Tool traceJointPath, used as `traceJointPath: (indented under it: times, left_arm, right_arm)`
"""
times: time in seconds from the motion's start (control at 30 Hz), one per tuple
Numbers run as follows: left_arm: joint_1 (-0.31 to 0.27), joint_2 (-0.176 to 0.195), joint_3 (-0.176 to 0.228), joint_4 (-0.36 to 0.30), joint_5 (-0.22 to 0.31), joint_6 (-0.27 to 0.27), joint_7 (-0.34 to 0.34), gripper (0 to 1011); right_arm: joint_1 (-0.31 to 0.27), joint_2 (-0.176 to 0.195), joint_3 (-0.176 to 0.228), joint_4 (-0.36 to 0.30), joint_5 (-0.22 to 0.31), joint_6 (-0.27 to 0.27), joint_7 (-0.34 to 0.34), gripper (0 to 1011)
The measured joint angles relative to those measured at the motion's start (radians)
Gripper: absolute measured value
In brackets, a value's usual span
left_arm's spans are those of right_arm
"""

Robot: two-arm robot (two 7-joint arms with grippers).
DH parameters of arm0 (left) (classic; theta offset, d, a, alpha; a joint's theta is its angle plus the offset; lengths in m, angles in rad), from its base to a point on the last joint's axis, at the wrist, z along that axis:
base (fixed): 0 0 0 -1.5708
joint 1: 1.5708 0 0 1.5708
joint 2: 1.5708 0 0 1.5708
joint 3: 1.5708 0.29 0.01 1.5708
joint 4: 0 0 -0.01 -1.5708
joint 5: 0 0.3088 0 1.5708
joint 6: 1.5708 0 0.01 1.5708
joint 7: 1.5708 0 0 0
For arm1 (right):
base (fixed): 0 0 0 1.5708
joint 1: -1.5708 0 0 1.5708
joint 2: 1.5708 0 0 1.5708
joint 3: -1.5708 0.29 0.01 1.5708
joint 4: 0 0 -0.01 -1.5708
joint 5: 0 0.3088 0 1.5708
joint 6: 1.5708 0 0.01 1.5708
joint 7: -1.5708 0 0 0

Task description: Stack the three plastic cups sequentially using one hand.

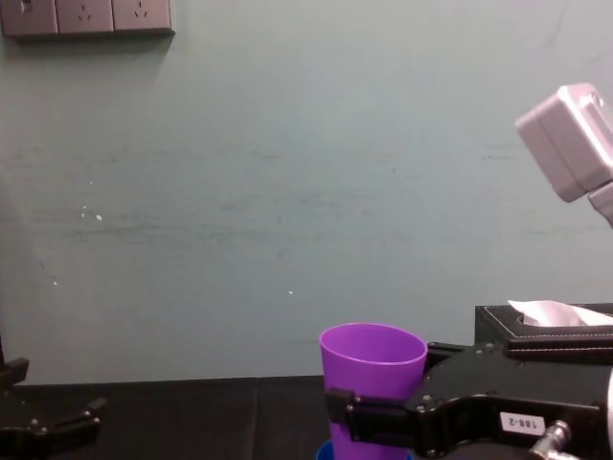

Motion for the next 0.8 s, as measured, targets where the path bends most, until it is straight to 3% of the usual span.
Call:
traceJointPath:
  times: [0.8]
  left_arm:
    - [0.000,0.000,0.000,0.000,0.000,0.000,0.000,1010]
  right_arm:
    - [0.006,-0.020,-0.006,0.050,-0.025,-0.036,0.002,742]
